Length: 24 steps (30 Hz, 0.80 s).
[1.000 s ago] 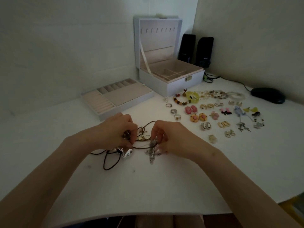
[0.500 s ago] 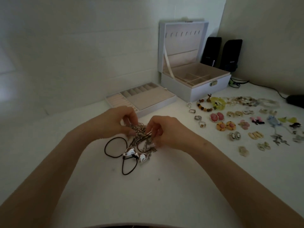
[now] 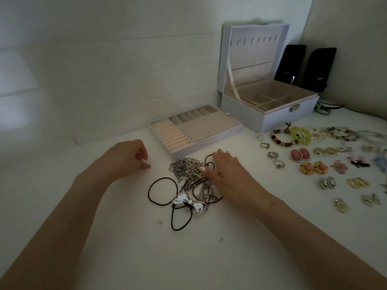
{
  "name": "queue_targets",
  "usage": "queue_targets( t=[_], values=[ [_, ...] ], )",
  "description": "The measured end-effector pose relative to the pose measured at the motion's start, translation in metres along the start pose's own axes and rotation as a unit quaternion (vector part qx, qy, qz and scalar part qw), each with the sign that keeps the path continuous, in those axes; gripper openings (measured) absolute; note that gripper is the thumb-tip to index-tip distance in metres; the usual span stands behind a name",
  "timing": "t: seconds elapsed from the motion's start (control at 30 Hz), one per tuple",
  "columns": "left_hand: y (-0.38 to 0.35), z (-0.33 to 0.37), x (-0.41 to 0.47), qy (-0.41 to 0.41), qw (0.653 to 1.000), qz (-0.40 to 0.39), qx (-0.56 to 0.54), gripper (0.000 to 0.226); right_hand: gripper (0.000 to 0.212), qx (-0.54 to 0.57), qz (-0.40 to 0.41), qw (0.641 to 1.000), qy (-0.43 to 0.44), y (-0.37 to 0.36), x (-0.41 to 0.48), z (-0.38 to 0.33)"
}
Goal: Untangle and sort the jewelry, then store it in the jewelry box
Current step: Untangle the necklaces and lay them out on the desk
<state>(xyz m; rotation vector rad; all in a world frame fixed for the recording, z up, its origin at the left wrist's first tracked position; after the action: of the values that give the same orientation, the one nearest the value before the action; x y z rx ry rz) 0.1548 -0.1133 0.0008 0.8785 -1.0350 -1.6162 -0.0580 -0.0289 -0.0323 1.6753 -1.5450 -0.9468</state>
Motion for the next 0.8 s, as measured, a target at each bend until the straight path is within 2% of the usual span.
queue_targets(
  t=[0.1, 0.27, 0.4, 0.43, 0.5, 0.57, 0.63, 0.7, 0.8],
  values=[
    [-0.006, 0.016, -0.005, -0.039, 0.996, -0.02, -0.077, 0.016, 0.062, 0.006, -0.006, 0.999, 0.04, -0.007, 0.0, -0.015],
    [-0.017, 0.042, -0.011, -0.121, 0.989, -0.019, -0.084, 0.022, 0.054, 0.021, 0.009, 0.995, 0.097, -0.019, 0.001, -0.039],
    [-0.019, 0.046, -0.012, -0.148, 0.985, -0.04, -0.074, 0.021, 0.043, 0.103, 0.004, 0.986, 0.134, -0.016, -0.004, -0.052],
    [-0.019, 0.046, -0.012, -0.153, 0.985, -0.04, -0.071, 0.02, 0.048, 0.123, 0.005, 0.984, 0.13, -0.01, -0.005, -0.051],
    [-0.018, 0.046, -0.012, -0.159, 0.984, -0.031, -0.067, 0.019, 0.077, 0.104, -0.014, 0.986, 0.13, 0.003, -0.011, -0.045],
    [-0.017, 0.044, -0.01, -0.158, 0.985, -0.013, -0.074, 0.014, 0.107, 0.038, -0.098, 0.984, 0.141, 0.01, -0.023, -0.037],
    [-0.015, 0.04, -0.009, -0.153, 0.983, 0.004, -0.098, 0.017, 0.125, -0.033, -0.179, 0.972, 0.151, 0.012, -0.039, -0.027],
    [-0.013, 0.036, -0.007, -0.141, 0.981, 0.025, -0.132, 0.02, 0.131, -0.071, -0.206, 0.964, 0.149, 0.011, -0.049, -0.014],
    [-0.01, 0.035, -0.004, -0.126, 0.973, 0.077, -0.178, 0.011, 0.131, -0.081, -0.197, 0.967, 0.139, 0.005, -0.05, -0.003]
  ],
)
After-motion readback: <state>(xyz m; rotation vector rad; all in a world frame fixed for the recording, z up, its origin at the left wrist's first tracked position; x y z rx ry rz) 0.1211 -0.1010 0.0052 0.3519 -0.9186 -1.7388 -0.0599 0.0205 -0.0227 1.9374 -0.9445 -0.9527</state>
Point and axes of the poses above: each hand's wrist, its own x-axis towards the middle knuckle, its own y-axis out of the back of the hand, z = x × y, the point moved 5 cm from there along x, towards the middle knuckle, and after that the axes turned 1 degree about -z, right-handed, at the moved point
